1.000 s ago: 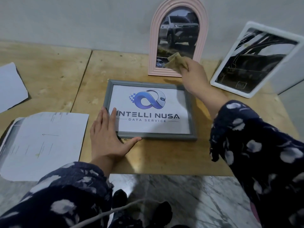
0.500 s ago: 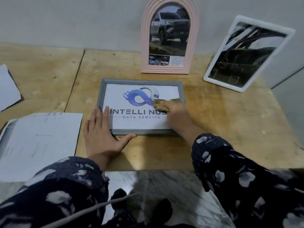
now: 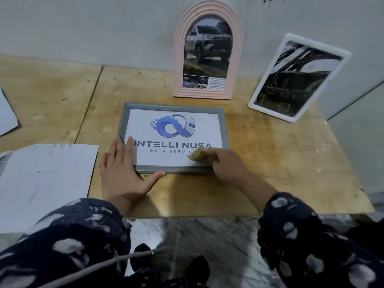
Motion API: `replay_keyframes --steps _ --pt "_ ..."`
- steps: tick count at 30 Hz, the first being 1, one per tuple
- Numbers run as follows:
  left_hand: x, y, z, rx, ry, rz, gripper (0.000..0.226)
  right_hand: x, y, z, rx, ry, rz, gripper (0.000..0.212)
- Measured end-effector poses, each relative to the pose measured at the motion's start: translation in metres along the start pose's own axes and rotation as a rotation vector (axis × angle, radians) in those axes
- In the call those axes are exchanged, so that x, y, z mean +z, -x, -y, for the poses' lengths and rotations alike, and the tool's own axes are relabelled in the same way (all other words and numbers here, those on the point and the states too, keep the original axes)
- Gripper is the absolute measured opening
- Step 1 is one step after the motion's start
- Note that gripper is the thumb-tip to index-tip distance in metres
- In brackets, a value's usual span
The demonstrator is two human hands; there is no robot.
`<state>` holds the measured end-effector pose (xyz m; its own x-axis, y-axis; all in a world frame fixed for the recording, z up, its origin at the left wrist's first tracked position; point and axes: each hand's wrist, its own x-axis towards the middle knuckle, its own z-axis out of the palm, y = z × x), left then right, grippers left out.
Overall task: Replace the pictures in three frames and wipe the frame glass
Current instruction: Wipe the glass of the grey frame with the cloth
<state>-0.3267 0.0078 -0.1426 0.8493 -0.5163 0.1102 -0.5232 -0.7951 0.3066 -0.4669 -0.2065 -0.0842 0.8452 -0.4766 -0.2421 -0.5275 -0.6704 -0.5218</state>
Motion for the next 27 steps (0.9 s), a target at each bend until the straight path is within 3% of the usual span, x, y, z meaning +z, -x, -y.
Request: replay_keyframes --steps 3,5,9,11,16,27 --pt "0.0 -0.001 0.0 0.002 -0.016 0.005 0.122 -0.045 -0.02 0.014 0.085 -0.188 0.014 0.032" --pt "0.001 -0.001 0.0 0.002 -0.02 0.005 0.121 -0.076 -0.037 0.024 0.112 -0.3 -0.126 0.032" --pt "0.002 -0.001 0.001 -0.009 -0.025 0.002 0.119 -0.099 -0.078 0.028 0.024 -0.16 -0.402 0.04" --pt "0.002 -0.001 0.0 -0.01 -0.03 0.001 0.118 -0.081 -0.101 0.009 0.05 -0.109 -0.373 0.046" --pt "0.002 -0.002 -0.001 -0.028 -0.044 0.009 0.119 -0.016 -0.105 -0.027 0.091 0.17 -0.054 0.072" --pt "0.001 -0.003 -0.002 -0.035 -0.059 0.022 0.122 -0.001 -0.049 -0.028 0.082 0.176 -0.125 0.067"
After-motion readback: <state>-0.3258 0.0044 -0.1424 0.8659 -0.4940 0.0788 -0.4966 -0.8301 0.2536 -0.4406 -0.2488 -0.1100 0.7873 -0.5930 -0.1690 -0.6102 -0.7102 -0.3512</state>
